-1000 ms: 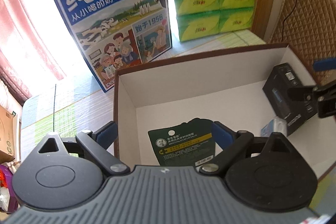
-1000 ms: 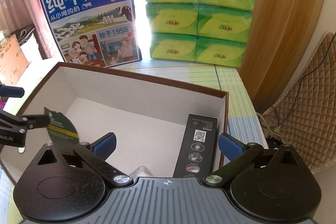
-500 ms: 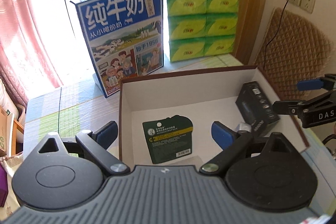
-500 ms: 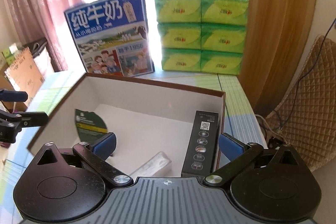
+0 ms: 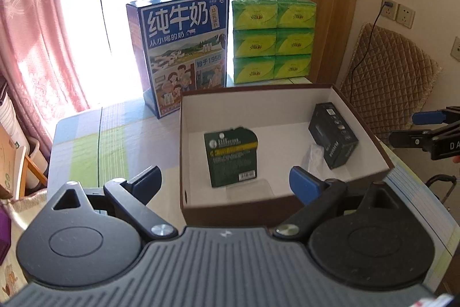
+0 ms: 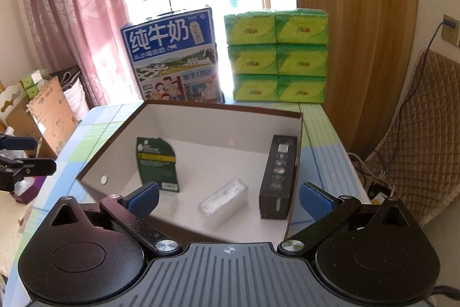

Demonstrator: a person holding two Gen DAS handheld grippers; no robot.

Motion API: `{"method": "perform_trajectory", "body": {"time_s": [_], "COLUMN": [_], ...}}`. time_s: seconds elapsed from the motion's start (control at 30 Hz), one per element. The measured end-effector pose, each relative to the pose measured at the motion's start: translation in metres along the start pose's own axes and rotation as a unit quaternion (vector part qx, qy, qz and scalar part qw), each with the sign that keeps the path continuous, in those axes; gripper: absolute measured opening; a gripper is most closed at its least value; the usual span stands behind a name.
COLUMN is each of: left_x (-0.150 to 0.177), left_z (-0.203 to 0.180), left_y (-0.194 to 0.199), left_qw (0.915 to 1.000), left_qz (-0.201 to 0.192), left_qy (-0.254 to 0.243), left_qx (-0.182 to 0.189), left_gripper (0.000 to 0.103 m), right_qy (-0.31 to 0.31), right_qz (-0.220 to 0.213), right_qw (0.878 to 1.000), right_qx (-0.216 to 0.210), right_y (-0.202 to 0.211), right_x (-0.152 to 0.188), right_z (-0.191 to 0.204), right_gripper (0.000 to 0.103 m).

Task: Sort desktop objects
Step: 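Move both grippers back toward the purple tube and snack packets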

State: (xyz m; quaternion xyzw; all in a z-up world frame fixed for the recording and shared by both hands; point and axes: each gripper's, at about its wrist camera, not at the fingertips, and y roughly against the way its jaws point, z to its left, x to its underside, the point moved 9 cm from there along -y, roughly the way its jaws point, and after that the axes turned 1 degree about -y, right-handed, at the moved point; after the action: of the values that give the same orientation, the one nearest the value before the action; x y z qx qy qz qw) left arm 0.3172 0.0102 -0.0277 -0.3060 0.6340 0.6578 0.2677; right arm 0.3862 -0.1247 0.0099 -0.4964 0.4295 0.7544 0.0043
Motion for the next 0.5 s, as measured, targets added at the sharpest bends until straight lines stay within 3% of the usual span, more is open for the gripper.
{"method": "perform_trajectory", "body": {"time_s": [0.23,0.5], "left_x": [0.043,0.096], "left_z": [-0.003,-0.011], "left_y": [0.015,0.004], "left_qw": [0.9998,0.9975], "left_qz": [0.02,0.069], "left_qy": [0.009,0.017], "left_qx": [-0.002,-0.001], "left_gripper": [0.094,0.093], "right_qy": [0.02,0.028], "right_qz": [0.025,0.072], "right_qw": [0.999,0.996], "right_qx": [-0.018,-0.035], "right_y": [0.01,0.0], "right_x": [0.041,0.093], "right_z": [0.016,0.027], "right_gripper": [0.101,0.101]}}
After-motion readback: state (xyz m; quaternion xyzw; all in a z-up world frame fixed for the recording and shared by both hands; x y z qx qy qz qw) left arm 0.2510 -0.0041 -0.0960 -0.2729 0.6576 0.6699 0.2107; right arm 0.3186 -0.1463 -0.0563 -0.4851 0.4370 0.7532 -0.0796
